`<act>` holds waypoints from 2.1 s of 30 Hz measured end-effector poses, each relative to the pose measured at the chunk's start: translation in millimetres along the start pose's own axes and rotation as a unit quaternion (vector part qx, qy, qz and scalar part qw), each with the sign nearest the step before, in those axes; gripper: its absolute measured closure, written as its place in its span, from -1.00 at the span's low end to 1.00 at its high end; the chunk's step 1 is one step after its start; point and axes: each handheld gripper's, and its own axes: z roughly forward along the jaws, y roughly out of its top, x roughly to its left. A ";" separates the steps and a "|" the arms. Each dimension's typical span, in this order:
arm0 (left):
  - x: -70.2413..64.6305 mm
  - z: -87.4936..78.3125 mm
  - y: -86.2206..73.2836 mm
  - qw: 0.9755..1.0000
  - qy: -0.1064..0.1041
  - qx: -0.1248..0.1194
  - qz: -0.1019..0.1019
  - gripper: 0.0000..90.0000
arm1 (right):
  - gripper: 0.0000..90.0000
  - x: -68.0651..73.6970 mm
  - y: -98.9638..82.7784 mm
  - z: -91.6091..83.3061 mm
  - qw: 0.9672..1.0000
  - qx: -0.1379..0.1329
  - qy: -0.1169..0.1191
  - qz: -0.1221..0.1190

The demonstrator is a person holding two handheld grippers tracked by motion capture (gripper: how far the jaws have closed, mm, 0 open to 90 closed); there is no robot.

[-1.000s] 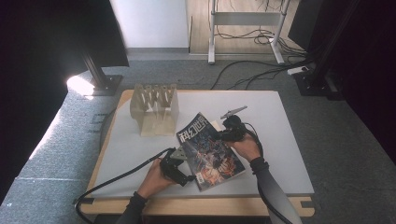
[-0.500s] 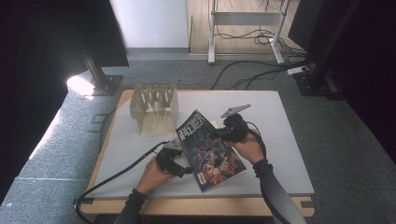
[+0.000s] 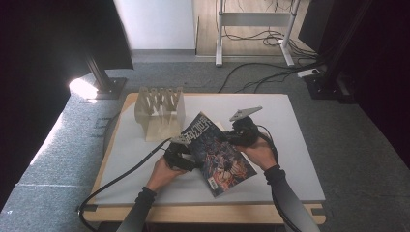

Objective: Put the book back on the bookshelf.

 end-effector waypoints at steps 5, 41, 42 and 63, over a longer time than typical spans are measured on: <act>-5.1 -7.5 8.5 1.000 0.023 -0.008 0.016 -0.57 | 0.81 -2.5 0.2 -4.8 1.000 -0.009 0.003 0.003; -39.9 -71.6 63.3 0.991 0.075 -0.074 0.081 0.64 | 0.80 -21.6 -13.0 -29.2 0.997 -0.061 -0.049 -0.013; -43.2 -76.8 65.0 0.990 0.077 -0.082 0.090 0.67 | 0.80 -22.1 -13.7 -30.4 0.997 -0.065 -0.050 -0.012; -60.2 -77.9 80.4 0.983 0.063 -0.085 0.153 0.46 | 0.79 -32.7 -45.9 -36.2 0.995 -0.091 -0.049 0.000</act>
